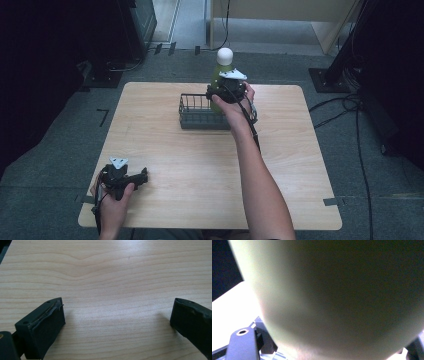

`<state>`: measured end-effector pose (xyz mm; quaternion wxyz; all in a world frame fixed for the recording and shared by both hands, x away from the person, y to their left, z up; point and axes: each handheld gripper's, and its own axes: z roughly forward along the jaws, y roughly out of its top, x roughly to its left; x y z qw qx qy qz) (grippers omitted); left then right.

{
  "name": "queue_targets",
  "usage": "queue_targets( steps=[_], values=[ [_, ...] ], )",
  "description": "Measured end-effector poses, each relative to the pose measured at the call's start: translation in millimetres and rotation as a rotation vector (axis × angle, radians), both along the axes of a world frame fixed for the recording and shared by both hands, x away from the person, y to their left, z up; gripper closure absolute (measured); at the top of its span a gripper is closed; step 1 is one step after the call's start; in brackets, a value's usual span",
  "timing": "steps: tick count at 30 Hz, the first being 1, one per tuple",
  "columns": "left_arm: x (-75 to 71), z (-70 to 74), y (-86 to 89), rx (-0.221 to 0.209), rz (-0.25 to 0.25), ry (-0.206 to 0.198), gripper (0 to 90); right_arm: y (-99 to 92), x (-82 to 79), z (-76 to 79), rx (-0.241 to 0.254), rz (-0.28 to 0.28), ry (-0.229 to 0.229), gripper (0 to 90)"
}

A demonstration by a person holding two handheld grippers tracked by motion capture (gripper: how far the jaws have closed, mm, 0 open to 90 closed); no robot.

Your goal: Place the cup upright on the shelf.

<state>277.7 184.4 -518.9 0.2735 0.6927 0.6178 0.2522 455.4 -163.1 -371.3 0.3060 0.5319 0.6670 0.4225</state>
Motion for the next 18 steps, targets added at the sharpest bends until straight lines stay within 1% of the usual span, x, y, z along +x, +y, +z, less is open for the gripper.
queue_targets(
  steps=[1, 2, 4, 7, 9, 14, 18],
  values=[
    [0.0, 0.0, 0.0, 0.0, 0.0, 0.0, 0.0, 0.0, 0.0, 0.0, 0.0, 0.0, 0.0, 20.1],
    [0.0, 0.0, 0.0, -0.001, 0.0, 0.001, 0.0, 0.5, 0.9, -2.4, -0.002, -0.004, 0.009, 20.1],
    [0.0, 0.0, 0.0, 0.0, 0.0, 0.0, 0.0, 1.1, 2.8, -9.0, -0.004, -0.007, 0.03, 20.1],
    [0.0, 0.0, 0.0, 0.0, 0.0, 0.001, 0.0, 2.4, 4.1, -16.8, 0.004, -0.003, 0.043, 20.1],
    [0.0, 0.0, 0.0, 0.0, 0.0, 0.001, 0.0, 3.3, 4.7, -21.7, -0.003, -0.001, 0.052, 20.1],
    [0.0, 0.0, 0.0, 0.0, 0.0, 0.001, 0.0, 3.7, 5.2, -24.2, 0.001, -0.004, 0.051, 20.0],
    [0.0, 0.0, 0.0, 0.0, 0.0, 0.001, 0.0, 3.0, 7.1, -25.2, 0.018, -0.028, 0.055, 19.8]
  ],
)
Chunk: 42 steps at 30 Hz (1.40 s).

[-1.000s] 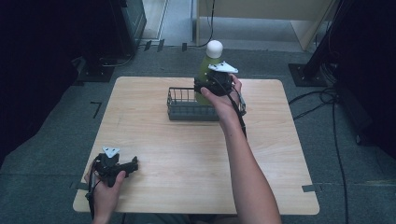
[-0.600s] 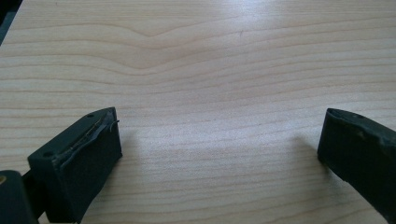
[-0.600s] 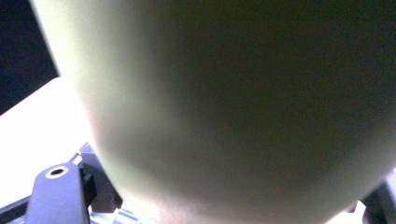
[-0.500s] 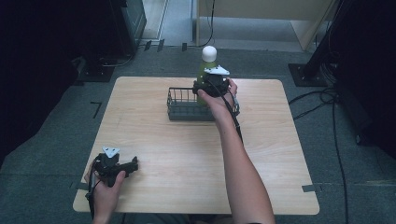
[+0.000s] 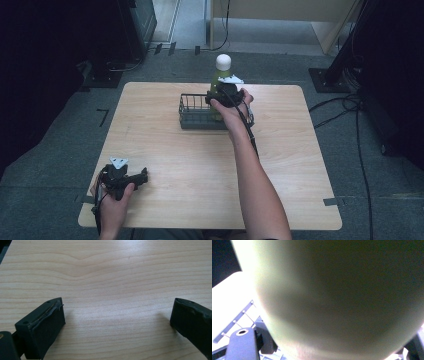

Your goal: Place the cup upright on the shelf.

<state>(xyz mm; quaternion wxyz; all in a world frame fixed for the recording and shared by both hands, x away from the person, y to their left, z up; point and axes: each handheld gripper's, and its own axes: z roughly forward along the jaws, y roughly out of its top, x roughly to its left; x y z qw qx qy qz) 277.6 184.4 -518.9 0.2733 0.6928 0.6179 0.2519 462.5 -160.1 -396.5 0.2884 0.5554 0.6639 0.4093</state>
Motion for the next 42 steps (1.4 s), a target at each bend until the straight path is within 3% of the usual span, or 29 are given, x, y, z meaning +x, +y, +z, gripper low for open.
queue_targets(
  steps=[7, 12, 23, 29, 35, 42],
  values=[
    [0.0, 0.0, 0.0, 0.0, 0.0, 0.0, 0.0, -0.2, 0.7, -1.7, -0.001, 0.027, -0.001, 18.7],
    [0.0, 0.0, 0.0, 0.0, 0.0, 0.0, 0.0, -2.6, 0.0, -0.6, 0.024, 0.041, 0.03, 15.0],
    [0.0, 0.0, 0.0, 0.0, 0.0, 0.0, 0.0, -6.7, -9.2, 3.1, -0.007, 0.049, 0.03, 12.4],
    [0.0, 0.0, 0.0, 0.0, 0.0, 0.0, 0.0, -15.4, -23.3, 7.1, -0.001, 0.07, 0.046, 5.2],
    [0.0, 0.0, 0.0, 0.0, 0.0, 0.0, 0.0, -29.2, -41.6, 10.6, -0.004, 0.085, 0.033, 2.8],
    [0.0, 0.0, 0.0, 0.0, 0.0, 0.0, 0.0, -45.2, -60.1, 3.4, -0.01, 0.087, 0.034, 2.7]
  ],
)
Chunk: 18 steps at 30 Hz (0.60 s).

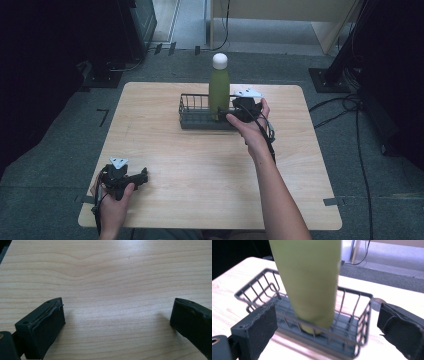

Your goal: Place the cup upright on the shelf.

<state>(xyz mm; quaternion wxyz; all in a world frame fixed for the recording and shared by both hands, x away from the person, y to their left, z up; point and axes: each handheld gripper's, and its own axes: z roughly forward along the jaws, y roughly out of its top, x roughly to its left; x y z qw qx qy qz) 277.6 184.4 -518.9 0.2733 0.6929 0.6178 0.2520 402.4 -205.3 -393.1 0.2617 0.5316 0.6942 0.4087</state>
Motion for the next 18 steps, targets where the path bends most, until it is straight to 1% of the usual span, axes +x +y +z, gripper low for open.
queue_targets(
  steps=[4, 12, 18],
  values=[
    [0.0, 0.0, 0.0, 0.0, 0.0, 0.0, 0.0, -12.2, -11.9, -8.2, 0.002, -0.007, 0.008, 2.8],
    [0.0, 0.0, 0.0, 0.0, 0.0, 0.0, 0.0, -35.8, -35.9, -28.5, -0.011, -0.018, 0.027, 2.8],
    [0.0, 0.0, 0.0, 0.0, 0.0, -0.001, 0.0, -53.5, -50.3, -41.7, -0.01, -0.04, 0.043, 2.8]
  ],
)
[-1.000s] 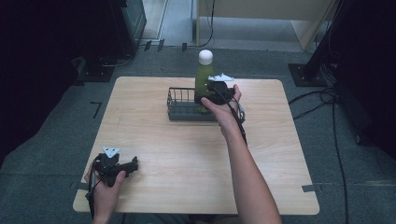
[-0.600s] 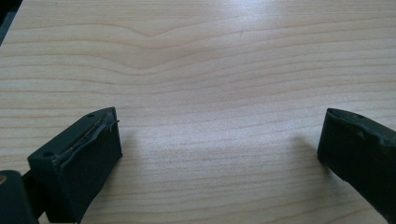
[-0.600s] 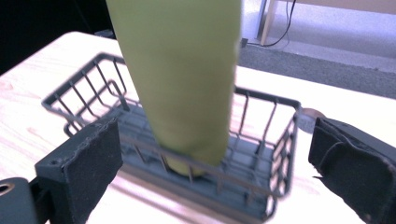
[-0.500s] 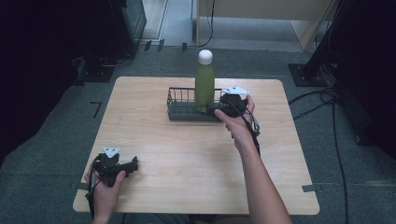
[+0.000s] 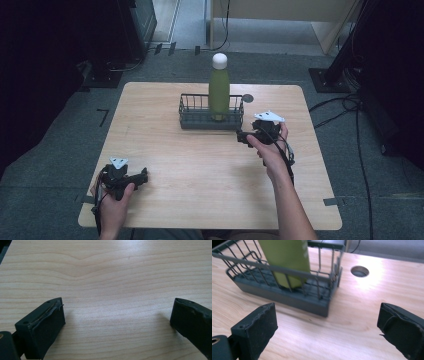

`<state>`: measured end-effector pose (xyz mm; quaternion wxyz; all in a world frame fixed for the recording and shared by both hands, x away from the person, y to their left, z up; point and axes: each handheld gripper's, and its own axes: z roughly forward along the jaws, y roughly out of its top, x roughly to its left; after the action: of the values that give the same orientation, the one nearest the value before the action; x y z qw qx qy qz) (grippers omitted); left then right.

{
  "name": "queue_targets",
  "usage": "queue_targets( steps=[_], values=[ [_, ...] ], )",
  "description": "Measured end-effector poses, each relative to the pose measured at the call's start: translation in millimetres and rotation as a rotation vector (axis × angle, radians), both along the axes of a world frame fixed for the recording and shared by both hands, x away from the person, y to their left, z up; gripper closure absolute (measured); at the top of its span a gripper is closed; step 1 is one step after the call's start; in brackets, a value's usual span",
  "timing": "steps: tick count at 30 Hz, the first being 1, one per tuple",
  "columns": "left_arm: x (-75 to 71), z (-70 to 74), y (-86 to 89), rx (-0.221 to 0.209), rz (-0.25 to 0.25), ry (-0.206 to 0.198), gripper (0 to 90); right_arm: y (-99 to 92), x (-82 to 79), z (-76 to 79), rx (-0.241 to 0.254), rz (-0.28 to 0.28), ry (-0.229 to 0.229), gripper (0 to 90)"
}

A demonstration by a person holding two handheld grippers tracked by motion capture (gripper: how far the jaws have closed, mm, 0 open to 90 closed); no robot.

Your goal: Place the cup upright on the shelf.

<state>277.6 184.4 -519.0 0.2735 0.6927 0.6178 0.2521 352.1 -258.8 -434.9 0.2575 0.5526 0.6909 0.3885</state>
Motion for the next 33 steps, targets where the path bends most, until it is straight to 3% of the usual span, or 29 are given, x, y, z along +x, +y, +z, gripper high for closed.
queue_targets(
  steps=[7, 14, 20, 27, 33],
  values=[
    [0.0, 0.0, 0.0, 0.0, 0.0, 0.0, 0.0, -18.1, -14.3, -16.1, -0.003, -0.029, 0.023, 2.9],
    [0.0, 0.0, 0.0, 0.0, 0.0, -0.001, 0.0, -34.5, -30.0, -41.0, -0.064, -0.063, 0.061, 4.0],
    [0.0, 0.0, 0.1, 0.001, -0.001, 0.0, 0.0, -52.5, -44.2, -60.7, -0.056, -0.102, 0.1, 4.1],
    [0.0, 0.0, 0.0, 0.001, -0.001, 0.001, 0.0, -74.4, -60.4, -75.0, -0.059, -0.153, 0.128, 4.4],
    [-0.1, 0.0, 0.0, 0.001, 0.0, 0.001, 0.0, -87.2, -74.3, -85.5, -0.106, -0.194, 0.155, 4.4]
  ],
)
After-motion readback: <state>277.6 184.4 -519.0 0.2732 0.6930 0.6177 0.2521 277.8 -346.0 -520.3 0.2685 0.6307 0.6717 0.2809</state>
